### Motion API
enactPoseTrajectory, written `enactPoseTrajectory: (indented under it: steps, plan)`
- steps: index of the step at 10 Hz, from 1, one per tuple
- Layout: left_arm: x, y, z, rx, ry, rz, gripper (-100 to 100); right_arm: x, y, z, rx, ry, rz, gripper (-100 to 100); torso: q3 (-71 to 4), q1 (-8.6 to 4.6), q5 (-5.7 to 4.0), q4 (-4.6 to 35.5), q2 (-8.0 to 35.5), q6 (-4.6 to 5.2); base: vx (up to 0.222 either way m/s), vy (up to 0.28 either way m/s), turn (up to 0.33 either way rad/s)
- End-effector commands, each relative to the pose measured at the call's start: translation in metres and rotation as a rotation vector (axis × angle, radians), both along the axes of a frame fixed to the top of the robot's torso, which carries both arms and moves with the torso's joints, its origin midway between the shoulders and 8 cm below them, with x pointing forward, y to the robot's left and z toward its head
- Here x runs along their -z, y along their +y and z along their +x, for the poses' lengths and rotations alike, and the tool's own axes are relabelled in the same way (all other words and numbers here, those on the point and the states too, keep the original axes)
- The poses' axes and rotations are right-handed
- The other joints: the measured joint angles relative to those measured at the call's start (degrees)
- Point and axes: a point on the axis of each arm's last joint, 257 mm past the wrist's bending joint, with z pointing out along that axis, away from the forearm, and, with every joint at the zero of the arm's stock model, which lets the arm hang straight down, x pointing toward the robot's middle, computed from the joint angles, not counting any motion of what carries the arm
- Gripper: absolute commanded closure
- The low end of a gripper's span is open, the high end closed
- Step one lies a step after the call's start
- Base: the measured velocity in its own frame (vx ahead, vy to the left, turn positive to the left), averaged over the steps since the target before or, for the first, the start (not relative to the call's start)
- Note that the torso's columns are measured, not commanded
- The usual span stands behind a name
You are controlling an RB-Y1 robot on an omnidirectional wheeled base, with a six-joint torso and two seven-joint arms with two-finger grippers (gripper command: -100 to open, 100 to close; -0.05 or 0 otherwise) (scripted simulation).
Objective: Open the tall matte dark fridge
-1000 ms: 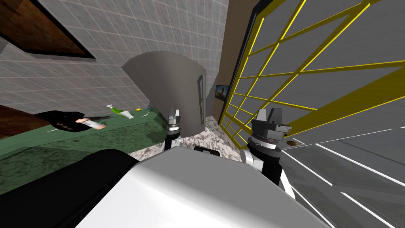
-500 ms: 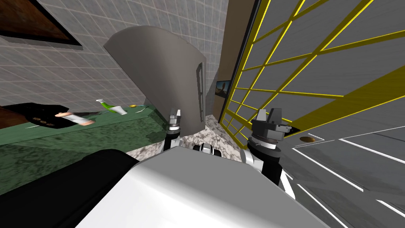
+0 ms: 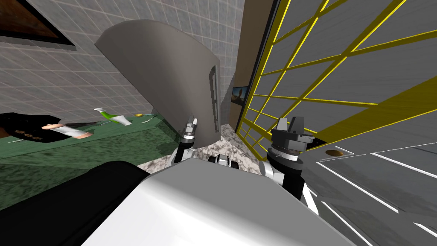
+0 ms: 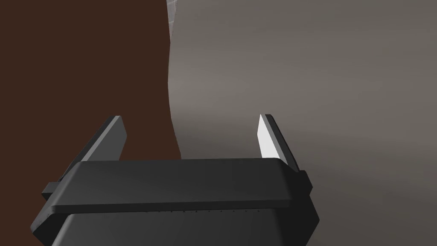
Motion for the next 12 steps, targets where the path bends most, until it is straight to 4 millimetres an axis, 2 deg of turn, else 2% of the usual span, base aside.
enactPoseTrajectory:
  steps: [1, 12]
  plan:
    - [0.002, -0.002, 0.008, -0.002, 0.039, 0.023, -100, 0.000, 0.000, 0.000, 0.000, 0.000, 0.000, 0, 0.0, 0.02, 0.01, 0.0, 0.0, 0.00, 0.062, -0.015, -0.009]
    - [0.012, -0.006, 0.037, -0.039, 0.202, 0.119, -100, 0.000, 0.000, 0.000, 0.000, 0.000, 0.000, 0, 0.0, 0.07, 0.02, 0.0, 0.0, -0.01, 0.056, -0.020, -0.020]
